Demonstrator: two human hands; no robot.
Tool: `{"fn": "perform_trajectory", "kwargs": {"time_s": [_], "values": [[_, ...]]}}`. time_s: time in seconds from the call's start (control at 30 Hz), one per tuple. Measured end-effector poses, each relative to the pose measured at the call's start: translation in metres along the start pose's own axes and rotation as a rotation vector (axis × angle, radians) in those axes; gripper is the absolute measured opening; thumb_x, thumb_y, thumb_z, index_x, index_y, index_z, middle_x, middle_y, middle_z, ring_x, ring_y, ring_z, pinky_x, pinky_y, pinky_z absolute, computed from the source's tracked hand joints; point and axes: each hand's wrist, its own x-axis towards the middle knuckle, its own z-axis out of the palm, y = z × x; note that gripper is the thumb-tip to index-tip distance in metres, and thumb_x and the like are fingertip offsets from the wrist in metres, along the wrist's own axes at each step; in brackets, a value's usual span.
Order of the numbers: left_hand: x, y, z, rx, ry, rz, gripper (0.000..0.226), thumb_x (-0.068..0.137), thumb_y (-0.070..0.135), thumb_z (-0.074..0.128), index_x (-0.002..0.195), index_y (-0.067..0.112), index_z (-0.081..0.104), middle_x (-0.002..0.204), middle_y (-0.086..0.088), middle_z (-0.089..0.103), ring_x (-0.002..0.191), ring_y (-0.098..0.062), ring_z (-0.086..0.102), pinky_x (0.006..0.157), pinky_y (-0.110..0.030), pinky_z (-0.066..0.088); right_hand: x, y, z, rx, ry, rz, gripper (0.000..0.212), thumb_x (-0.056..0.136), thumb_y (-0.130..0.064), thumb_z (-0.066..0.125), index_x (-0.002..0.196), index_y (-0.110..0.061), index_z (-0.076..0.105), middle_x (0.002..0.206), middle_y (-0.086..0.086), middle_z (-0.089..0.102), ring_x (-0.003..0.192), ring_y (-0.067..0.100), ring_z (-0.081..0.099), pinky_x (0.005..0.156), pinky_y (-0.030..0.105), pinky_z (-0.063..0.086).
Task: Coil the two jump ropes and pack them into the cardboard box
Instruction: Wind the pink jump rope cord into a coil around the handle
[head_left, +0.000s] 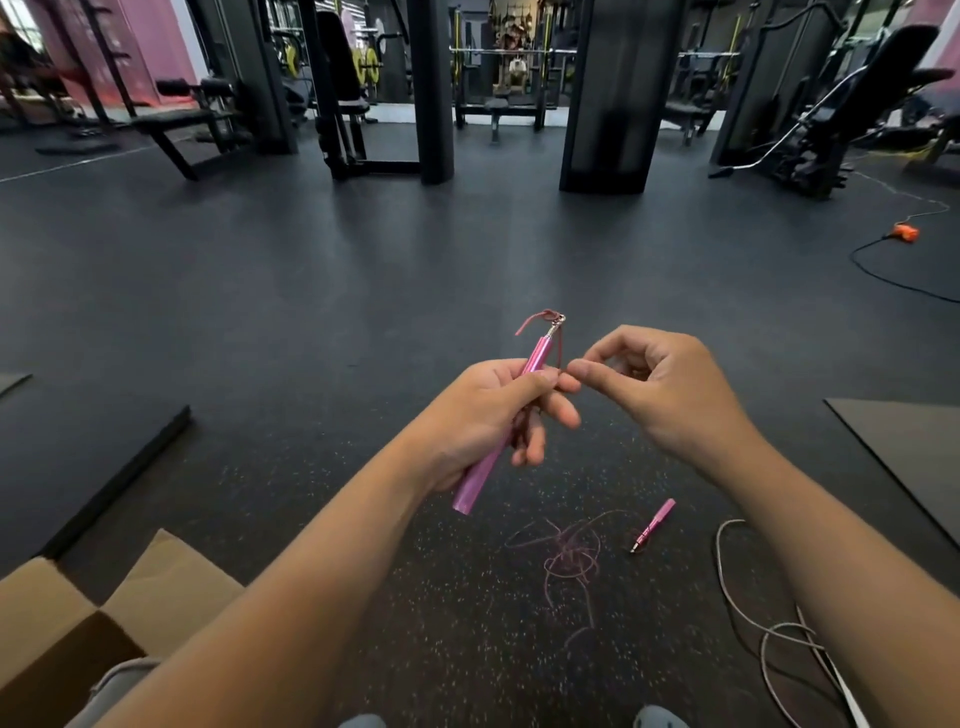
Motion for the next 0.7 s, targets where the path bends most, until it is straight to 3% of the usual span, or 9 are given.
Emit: {"fn": "perform_trajectory", "kwargs": {"time_s": [0.07,0.13,0.23,0.3,0.37,0.47,0.57,0.6,0.7], "values": [[-0.001,0.001,0.0,-0.048,-0.008,-0.032,0.022,0.108,0.009,0.04,0.109,0.0,0.06,0.076,-0.005,0.074,0.041,-0.012,0.057,0.037,-0.021,0.043,-0.001,-0.004,0.0,0.034,-0.071,0.004,0.008,0.095,-0.021,0.071,0.09,-0.021,0.077,0.073,0.014,0.067,0.064,0.024,0.051,0.063,0.032,0.042],[-0.003,0.0,0.001,-0.079,-0.023,-0.054,0.023,0.107,0.004,0.037,0.108,0.0,0.06,0.073,-0.008,0.072,0.049,-0.016,0.064,0.046,-0.025,0.053,-0.001,-0.005,0.0,0.047,-0.087,0.002,0.01,0.095,-0.017,0.069,0.095,-0.021,0.078,0.076,0.01,0.073,0.065,0.024,0.06,0.065,0.035,0.048],[-0.003,-0.003,0.006,-0.104,0.001,-0.044,0.025,0.107,0.005,0.035,0.102,0.001,0.059,0.057,-0.002,0.056,0.047,-0.017,0.062,0.065,-0.034,0.059,-0.002,-0.002,0.005,0.091,0.014,0.095,0.009,0.089,-0.027,0.078,0.085,-0.019,0.075,0.06,0.003,0.071,0.043,0.009,0.048,0.049,0.025,0.04],[-0.001,-0.004,0.006,-0.1,0.019,-0.02,0.024,0.109,0.016,0.041,0.099,0.003,0.06,0.053,0.002,0.042,0.035,-0.011,0.047,0.056,-0.03,0.058,-0.002,0.003,0.008,0.011,0.091,0.12,0.026,0.083,-0.04,0.081,0.078,-0.017,0.071,0.05,0.0,0.063,0.039,0.009,0.045,0.046,0.022,0.036],[-0.001,-0.003,0.004,-0.1,0.03,-0.002,0.025,0.108,0.022,0.045,0.1,0.004,0.061,0.054,0.004,0.039,0.033,-0.008,0.039,0.045,-0.025,0.051,-0.001,0.002,0.008,0.006,0.072,0.105,0.025,0.087,-0.04,0.077,0.078,-0.017,0.071,0.051,-0.004,0.058,0.046,0.012,0.047,0.051,0.025,0.038],[-0.004,0.0,0.002,-0.147,0.035,-0.003,0.024,0.108,0.016,0.045,0.104,0.002,0.064,0.063,0.001,0.059,0.048,-0.011,0.058,0.042,-0.023,0.049,-0.002,-0.002,0.005,0.071,-0.053,0.073,0.015,0.1,-0.016,0.061,0.097,-0.018,0.076,0.067,-0.004,0.062,0.06,0.007,0.05,0.06,0.021,0.041],[-0.007,0.002,0.006,-0.219,0.046,-0.021,0.025,0.107,0.014,0.044,0.1,0.002,0.064,0.065,-0.004,0.068,0.052,-0.014,0.065,0.044,-0.023,0.052,-0.003,-0.004,0.005,0.178,-0.071,0.072,0.011,0.1,-0.012,0.062,0.102,-0.018,0.071,0.07,0.002,0.072,0.052,0.014,0.048,0.051,0.024,0.041],[-0.008,0.003,0.008,-0.224,0.058,-0.02,0.026,0.107,0.017,0.045,0.096,0.004,0.065,0.06,-0.003,0.064,0.046,-0.013,0.06,0.042,-0.023,0.049,-0.003,-0.004,0.006,0.235,-0.043,0.106,0.002,0.098,-0.015,0.066,0.099,-0.016,0.066,0.071,0.005,0.075,0.047,0.019,0.046,0.045,0.026,0.039],[-0.006,0.004,0.012,-0.295,0.073,-0.005,0.031,0.106,0.03,0.048,0.087,0.011,0.064,0.046,0.005,0.045,0.03,-0.005,0.037,0.031,-0.017,0.029,-0.005,-0.003,0.01,0.262,0.045,0.182,0.022,0.093,-0.028,0.074,0.091,-0.013,0.058,0.069,0.01,0.077,0.038,0.02,0.038,0.038,0.023,0.033]]}}
